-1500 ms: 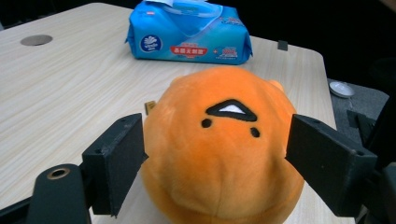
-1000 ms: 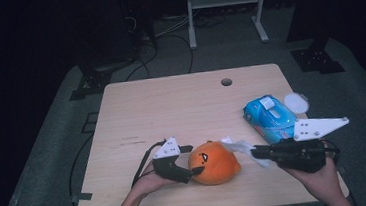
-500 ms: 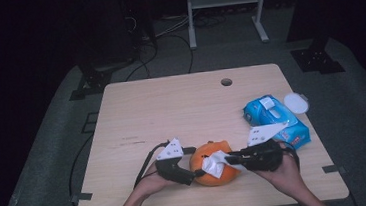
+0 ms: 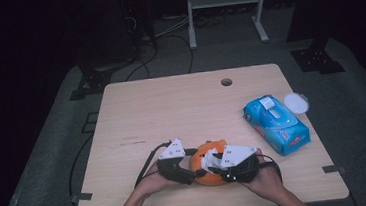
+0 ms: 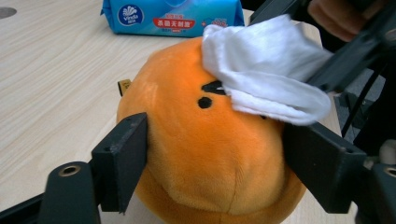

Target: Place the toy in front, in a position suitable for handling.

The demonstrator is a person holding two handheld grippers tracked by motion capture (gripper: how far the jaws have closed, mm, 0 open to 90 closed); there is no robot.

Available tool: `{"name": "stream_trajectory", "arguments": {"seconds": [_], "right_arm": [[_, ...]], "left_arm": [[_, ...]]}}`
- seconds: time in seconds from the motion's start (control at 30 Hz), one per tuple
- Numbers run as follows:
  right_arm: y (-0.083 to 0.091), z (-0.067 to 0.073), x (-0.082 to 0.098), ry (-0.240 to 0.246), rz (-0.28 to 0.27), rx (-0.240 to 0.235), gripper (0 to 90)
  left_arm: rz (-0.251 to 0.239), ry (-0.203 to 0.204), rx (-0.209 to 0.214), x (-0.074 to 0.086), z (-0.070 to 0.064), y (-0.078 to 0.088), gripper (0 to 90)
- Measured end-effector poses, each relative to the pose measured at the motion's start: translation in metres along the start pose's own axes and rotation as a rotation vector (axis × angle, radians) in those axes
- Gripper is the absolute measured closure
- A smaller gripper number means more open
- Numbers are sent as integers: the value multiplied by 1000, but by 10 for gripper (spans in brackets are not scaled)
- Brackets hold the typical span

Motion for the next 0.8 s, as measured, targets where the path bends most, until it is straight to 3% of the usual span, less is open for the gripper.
{"name": "stream_trajectory", "arguments": {"seconds": [0.17,0.23,0.33,0.5,0.53,0.7,0.8], "right_arm": [[-5,-5,5,-23,-5,-5,708],[-5,-8,5,-62,-7,-21,739],[-3,-11,5,-85,-5,-39,773],[5,-18,7,-121,-2,-64,796],[9,-24,10,-148,0,-75,799],[21,-39,27,-195,13,-55,799],[22,-41,33,-222,15,-63,800]], "left_arm": [[-19,-18,-3,-8,1,11,200],[-28,-21,-6,-11,-1,12,189],[30,-76,-31,-5,-4,3,230],[14,-77,-33,-4,1,1,321],[2,-58,-36,-2,4,0,323],[2,-31,-56,3,13,2,320],[11,-14,-75,-1,16,2,257]]}}
Point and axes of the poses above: each handheld gripper's, and its own axes: y roughly backward along the jaws, x roughly out of its underside, z roughly to its left, the point moved 8 cm from there along -y, roughly forward along the jaws, and after that the axes turned 11 degrees about -y, right-handed, at the moved point
